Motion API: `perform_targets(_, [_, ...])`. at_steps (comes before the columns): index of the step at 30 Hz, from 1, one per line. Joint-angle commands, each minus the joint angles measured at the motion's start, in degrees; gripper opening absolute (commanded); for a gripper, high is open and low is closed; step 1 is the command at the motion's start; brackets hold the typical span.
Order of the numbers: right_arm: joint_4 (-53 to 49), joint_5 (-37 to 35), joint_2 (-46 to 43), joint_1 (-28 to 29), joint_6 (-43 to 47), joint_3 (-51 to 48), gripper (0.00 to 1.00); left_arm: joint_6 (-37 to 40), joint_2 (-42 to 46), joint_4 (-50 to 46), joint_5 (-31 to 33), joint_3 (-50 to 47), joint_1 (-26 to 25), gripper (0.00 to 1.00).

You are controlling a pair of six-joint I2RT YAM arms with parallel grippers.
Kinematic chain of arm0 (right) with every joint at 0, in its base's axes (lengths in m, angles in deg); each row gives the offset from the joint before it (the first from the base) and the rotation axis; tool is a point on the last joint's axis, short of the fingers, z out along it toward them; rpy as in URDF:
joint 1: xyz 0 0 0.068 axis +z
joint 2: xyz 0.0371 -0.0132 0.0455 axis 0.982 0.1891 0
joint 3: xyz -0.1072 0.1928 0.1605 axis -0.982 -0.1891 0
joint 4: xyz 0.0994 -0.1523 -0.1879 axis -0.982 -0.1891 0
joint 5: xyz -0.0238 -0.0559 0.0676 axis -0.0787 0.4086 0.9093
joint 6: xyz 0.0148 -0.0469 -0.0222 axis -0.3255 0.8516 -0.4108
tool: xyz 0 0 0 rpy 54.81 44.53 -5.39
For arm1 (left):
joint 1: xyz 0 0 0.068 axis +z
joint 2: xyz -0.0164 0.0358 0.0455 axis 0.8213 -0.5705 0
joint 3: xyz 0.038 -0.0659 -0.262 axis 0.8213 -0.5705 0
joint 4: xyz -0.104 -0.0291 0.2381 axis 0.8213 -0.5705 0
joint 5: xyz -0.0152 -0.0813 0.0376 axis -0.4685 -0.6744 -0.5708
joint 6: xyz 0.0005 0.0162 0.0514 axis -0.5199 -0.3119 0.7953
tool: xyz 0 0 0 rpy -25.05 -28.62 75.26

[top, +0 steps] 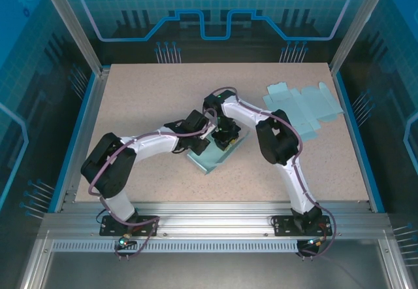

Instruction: Fold the paper box

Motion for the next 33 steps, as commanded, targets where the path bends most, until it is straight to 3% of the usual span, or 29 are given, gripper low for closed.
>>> perform_targets(1, [5.3, 2.7, -5.1, -1.4, -0.8, -2.7, 0.38, -0.1, 0.3, -3.0, 0.8, 1.4, -0.6, 0.00])
perform_targets(9, [14.6, 7.7, -9.6, -2.7, -1.0, -7.5, 0.42, 0.1, 0.6, -1.8, 0.3, 1.0, -1.1, 0.00])
perform_targets(17, [17.6, 4.0, -7.2, -2.7, -1.1, -9.5, 0.41, -0.1, 0.4, -1.5, 0.9, 0.9, -1.3, 0.00])
perform_targets(28, [24.9, -7.8, -7.5, -2.1, -6.2, -17.2, 0.12, -3.2, 0.8, -1.4, 3.7, 0.7, -1.3, 0.00])
perform_targets(33, [25.6, -17.9, -5.9, 0.3, -8.0, -18.5, 0.04, -8.0, 1.8, -0.4, 5.2, 0.4, -1.4, 0.00])
